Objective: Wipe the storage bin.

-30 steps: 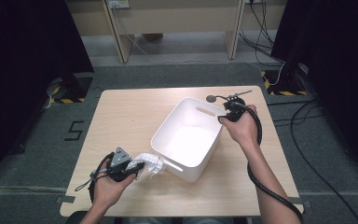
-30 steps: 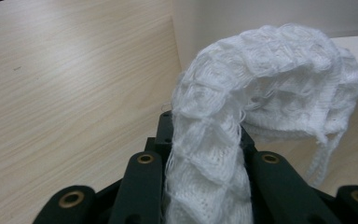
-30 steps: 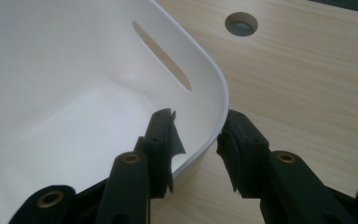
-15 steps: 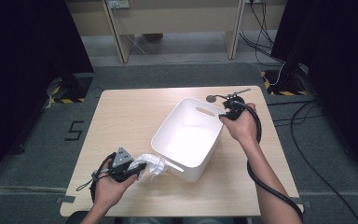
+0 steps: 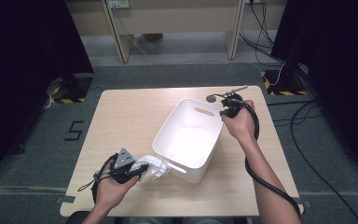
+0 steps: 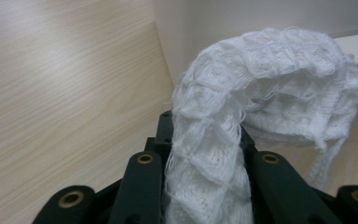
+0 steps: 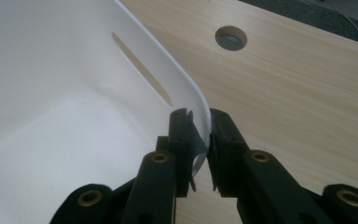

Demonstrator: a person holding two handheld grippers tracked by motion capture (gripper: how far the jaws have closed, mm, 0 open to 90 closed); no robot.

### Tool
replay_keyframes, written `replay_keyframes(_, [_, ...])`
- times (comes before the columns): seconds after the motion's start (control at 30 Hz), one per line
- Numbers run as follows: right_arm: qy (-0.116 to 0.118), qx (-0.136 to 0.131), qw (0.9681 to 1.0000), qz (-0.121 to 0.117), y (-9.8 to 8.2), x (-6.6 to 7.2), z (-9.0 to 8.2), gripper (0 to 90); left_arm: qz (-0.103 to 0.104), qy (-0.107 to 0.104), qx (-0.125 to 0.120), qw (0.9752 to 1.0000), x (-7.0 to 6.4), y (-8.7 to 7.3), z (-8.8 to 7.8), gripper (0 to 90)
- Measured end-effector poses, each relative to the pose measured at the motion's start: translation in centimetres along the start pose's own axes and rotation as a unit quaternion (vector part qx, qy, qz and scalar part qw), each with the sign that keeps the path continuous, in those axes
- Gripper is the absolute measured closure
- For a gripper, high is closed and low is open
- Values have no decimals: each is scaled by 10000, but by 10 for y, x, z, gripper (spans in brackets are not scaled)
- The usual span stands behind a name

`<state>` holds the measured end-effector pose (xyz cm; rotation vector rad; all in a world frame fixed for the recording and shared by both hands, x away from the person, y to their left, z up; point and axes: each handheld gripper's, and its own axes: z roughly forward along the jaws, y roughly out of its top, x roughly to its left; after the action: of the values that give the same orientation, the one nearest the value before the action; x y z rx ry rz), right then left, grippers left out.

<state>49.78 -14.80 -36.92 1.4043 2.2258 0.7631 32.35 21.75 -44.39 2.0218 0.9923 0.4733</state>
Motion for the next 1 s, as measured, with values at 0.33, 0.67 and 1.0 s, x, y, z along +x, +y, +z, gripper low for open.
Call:
replay_keyframes(0.33, [-33,-107,9998,-154,7,4,7,824,38,-77,7,10000,-4,0,0,722])
replay_keyframes(0.67, [50,-318,9992,-244,15,11,18,826,67,-114,26,9999,-6,0,1,722])
replay_keyframes(1.0, [434,-935,9947,33,8,6,3,652,78,-132,45,9999,-7,-1,1,722])
